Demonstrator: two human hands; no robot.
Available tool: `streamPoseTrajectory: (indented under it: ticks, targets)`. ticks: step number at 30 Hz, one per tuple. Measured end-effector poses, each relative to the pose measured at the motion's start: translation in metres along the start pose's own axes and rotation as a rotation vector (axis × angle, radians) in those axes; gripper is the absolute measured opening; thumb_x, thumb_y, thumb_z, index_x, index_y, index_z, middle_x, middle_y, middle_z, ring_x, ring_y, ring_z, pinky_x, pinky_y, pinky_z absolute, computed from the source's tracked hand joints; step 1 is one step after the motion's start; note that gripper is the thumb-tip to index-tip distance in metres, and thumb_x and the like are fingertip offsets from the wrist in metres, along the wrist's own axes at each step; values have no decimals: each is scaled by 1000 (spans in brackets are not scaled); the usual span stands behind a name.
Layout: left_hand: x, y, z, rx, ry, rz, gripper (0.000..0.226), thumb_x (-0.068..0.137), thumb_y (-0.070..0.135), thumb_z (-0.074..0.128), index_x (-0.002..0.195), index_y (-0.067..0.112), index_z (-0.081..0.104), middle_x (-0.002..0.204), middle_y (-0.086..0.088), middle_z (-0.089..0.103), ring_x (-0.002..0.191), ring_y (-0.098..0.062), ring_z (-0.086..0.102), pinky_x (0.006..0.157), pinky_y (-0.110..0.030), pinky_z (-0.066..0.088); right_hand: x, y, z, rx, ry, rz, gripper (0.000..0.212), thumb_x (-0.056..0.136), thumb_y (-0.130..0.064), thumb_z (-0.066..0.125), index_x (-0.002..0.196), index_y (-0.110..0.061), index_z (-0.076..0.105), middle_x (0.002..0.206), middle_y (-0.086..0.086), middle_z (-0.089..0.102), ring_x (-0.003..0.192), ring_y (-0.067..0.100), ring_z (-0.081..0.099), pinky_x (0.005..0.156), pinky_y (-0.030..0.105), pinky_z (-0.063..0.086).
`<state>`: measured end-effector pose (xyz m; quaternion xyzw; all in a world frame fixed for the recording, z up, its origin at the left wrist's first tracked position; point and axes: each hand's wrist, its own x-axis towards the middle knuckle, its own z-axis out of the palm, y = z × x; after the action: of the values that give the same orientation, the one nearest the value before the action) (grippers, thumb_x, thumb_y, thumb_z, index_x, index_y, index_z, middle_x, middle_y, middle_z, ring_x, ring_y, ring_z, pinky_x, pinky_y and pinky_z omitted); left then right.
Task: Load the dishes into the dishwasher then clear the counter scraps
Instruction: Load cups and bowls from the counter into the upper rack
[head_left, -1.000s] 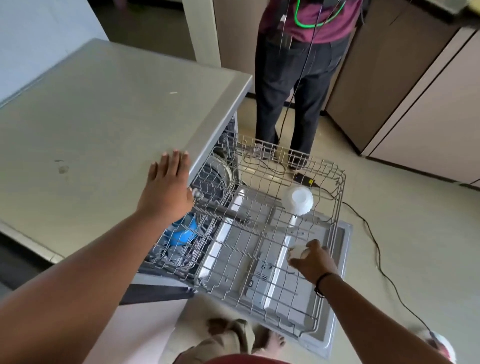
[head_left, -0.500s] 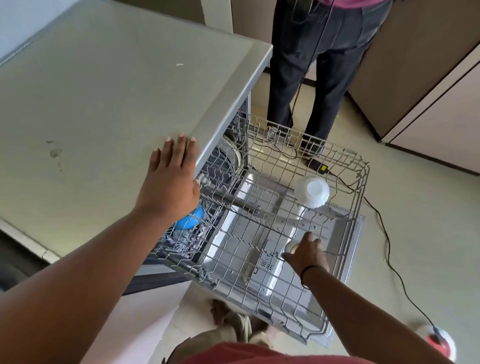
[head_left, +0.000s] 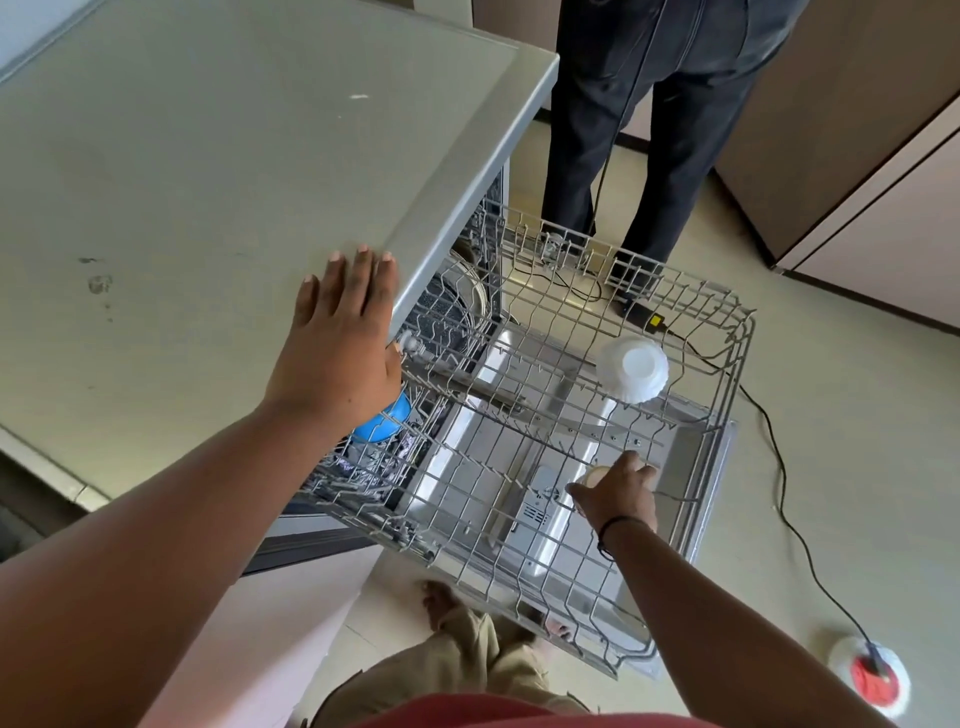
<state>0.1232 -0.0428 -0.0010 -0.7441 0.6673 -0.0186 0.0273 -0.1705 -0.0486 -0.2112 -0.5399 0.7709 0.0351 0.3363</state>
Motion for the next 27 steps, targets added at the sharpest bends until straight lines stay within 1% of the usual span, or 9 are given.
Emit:
streamPoseTrajectory:
  ticks: [4, 7, 10, 13, 16, 18, 21, 24, 27]
  targets:
    - [0, 1, 0, -7, -3, -5, 81, 83, 23, 60, 150, 4, 18, 155, -23, 21, 141, -45, 21, 114, -56, 18, -2, 1, 2, -50, -22, -80, 76, 70, -42, 80, 120, -12, 31, 117, 15, 38, 98, 45, 60, 78, 47, 54]
    - [0, 0, -1, -7, -1, -4, 81, 83, 22, 60, 150, 5, 16, 155, -22, 20, 142, -44, 19, 114, -55, 17, -2, 1, 0, -96, -51, -81, 79, 72, -41, 79, 127, -12, 30, 120, 16, 38, 104, 44, 58, 83, 49, 53]
    - [-1, 1, -1, -8, -1, -2, 81, 84, 22, 59, 150, 5, 15, 156, -22, 19, 142, -44, 18, 115, -54, 16, -3, 1, -1, -77, -57, -73, 85, 70, -39, 81, 130, -14, 26, 122, 16, 38, 107, 44, 57, 84, 50, 53]
    - [-1, 1, -1, -12, 1, -7, 81, 84, 22, 59, 150, 5, 15, 156, -21, 18, 143, -43, 18, 115, -54, 16, -4, 5, 0, -30, -67, -112, 91, 69, -39, 82, 133, -16, 21, 125, 18, 39, 107, 45, 56, 87, 47, 51]
    - [-1, 1, -1, -12, 4, -4, 81, 84, 22, 58, 150, 5, 15, 156, -21, 18, 143, -43, 17, 115, -54, 16, -6, 10, 1, 1, -97, -136, 91, 71, -36, 79, 136, -15, 20, 127, 18, 37, 109, 44, 55, 91, 46, 48]
    - [-1, 1, 0, -14, 2, -3, 81, 84, 23, 58, 150, 5, 15, 156, -21, 18, 143, -43, 17, 115, -54, 16, -9, 12, 3, 14, -110, -145, 83, 74, -34, 76, 135, -14, 23, 126, 18, 36, 105, 44, 56, 90, 46, 50]
    - [-1, 1, 0, -12, 6, -2, 81, 84, 23, 57, 151, 5, 15, 156, -20, 18, 143, -42, 17, 116, -54, 16, -12, 15, 2, 48, -72, -154, 63, 77, -33, 73, 122, -14, 33, 120, 15, 41, 97, 41, 59, 83, 46, 54]
    - [-2, 1, 0, -22, 11, -5, 81, 84, 23, 58, 151, 5, 15, 156, -20, 18, 143, -42, 17, 116, -53, 15, -15, 17, 1, 35, -24, -137, 58, 77, -32, 72, 120, -16, 36, 118, 14, 44, 96, 40, 60, 81, 46, 55]
    - [-2, 1, 0, -25, 13, -7, 81, 85, 23, 58, 151, 5, 15, 156, -20, 18, 143, -42, 17, 116, -53, 15, -16, 15, 3, 2, -33, -128, 56, 79, -28, 71, 120, -15, 36, 120, 14, 44, 98, 42, 60, 81, 47, 54]
